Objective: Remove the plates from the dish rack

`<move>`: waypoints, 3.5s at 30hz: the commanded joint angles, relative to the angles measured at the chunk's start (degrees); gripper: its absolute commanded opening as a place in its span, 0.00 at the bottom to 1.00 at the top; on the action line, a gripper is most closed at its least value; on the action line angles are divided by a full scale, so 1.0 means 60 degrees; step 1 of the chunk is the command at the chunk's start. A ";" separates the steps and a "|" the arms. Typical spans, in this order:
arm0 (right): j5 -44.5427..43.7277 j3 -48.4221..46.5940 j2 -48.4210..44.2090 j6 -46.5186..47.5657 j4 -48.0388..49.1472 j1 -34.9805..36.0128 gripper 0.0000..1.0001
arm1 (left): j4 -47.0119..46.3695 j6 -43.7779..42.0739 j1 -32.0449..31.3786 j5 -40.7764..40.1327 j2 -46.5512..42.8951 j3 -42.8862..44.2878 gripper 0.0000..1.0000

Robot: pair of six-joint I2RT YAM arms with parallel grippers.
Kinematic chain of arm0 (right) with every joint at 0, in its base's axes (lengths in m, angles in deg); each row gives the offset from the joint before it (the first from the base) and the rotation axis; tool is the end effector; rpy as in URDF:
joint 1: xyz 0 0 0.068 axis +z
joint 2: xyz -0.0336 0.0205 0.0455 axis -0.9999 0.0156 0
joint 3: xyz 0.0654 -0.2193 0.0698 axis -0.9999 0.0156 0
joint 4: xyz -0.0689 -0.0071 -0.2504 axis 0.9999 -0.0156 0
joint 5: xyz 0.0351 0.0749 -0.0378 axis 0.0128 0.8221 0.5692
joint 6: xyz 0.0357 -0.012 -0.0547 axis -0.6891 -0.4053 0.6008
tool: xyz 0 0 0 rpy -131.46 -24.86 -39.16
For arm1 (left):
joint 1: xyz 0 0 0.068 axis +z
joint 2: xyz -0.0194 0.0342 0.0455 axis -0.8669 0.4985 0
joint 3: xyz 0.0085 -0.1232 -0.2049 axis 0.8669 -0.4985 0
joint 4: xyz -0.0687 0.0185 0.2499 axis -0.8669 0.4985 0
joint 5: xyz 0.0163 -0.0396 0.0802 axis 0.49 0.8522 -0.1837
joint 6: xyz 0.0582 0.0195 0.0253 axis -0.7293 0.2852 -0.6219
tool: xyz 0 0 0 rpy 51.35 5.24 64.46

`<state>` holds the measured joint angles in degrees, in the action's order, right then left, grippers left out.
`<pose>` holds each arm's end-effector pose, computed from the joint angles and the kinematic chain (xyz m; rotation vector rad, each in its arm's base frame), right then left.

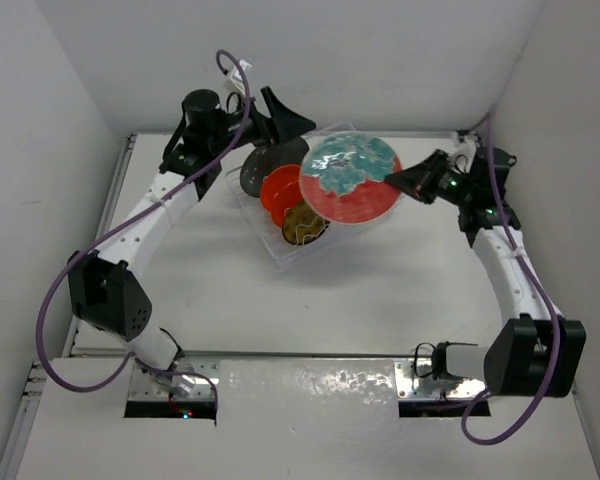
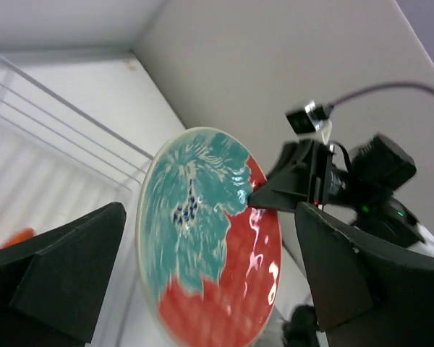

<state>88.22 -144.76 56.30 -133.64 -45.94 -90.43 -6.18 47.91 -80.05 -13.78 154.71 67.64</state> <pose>0.3161 0.0300 0.2943 0.3567 1.9162 1.3660 0.3557 -0.1628 0.3706 0.2300 1.7472 -1.3112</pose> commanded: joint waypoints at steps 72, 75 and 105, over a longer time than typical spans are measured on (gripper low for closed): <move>-0.9170 0.3033 -0.4972 0.2490 -0.8528 -0.0175 0.99 | 0.5436 -0.9988 -0.0323 -1.0190 0.2465 0.5404 0.00; -0.8499 0.2316 -0.4681 0.2461 -0.8017 -0.0175 0.99 | 0.5070 -0.9873 -0.0396 -1.0190 0.1647 0.5741 0.01; -0.0072 -0.1685 0.0082 0.0863 0.1069 -0.0160 0.23 | -0.1846 0.1716 -0.0865 -0.0052 0.0089 0.1185 0.01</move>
<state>85.49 -153.18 56.32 -129.22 -41.08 -91.68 -1.18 51.49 -85.51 -16.32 157.90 70.96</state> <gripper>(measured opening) 0.316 0.073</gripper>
